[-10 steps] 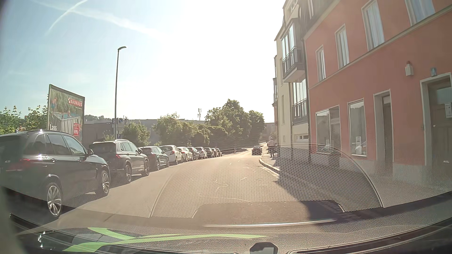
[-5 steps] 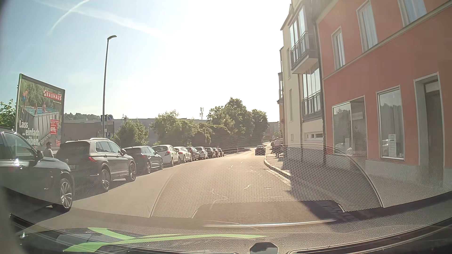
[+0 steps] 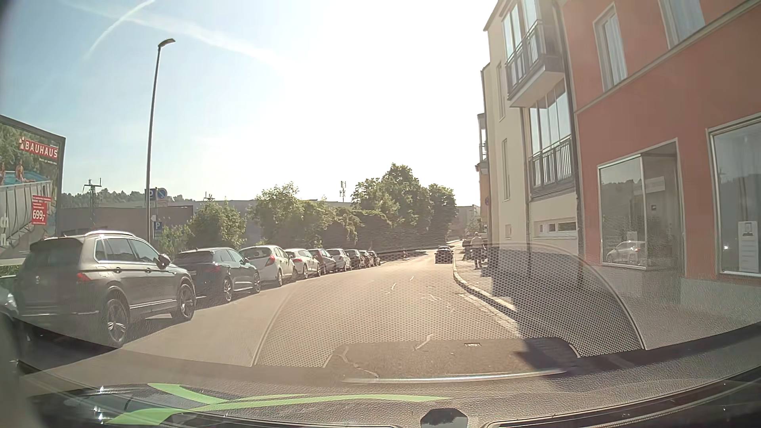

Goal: Follow the waypoints while adhering to traffic rules and regulations

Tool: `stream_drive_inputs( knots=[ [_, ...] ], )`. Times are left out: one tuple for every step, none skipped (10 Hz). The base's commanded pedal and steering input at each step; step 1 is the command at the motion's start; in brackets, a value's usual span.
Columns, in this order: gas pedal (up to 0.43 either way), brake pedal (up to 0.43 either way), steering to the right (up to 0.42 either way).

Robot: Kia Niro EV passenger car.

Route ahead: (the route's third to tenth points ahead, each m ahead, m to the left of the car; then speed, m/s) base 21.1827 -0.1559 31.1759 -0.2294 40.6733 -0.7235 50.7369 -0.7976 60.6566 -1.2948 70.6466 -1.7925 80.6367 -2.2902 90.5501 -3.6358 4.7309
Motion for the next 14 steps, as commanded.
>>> stream_drive_inputs(
  knots=[
    [0.028,0.000,-0.020],
    [0.020,0.000,-0.018],
    [0.000,0.000,-0.018],
    [0.000,0.000,-0.009],
    [0.000,0.000,0.000],
    [0.000,0.000,0.005],
    [0.000,0.000,0.008],
    [0.000,0.000,0.008],
    [0.000,0.000,0.009],
    [0.000,0.006,0.011],
    [0.000,0.012,0.015],
    [0.000,0.012,0.017],
    [0.000,0.000,0.018],
    [0.000,0.000,0.017]
  ],
)
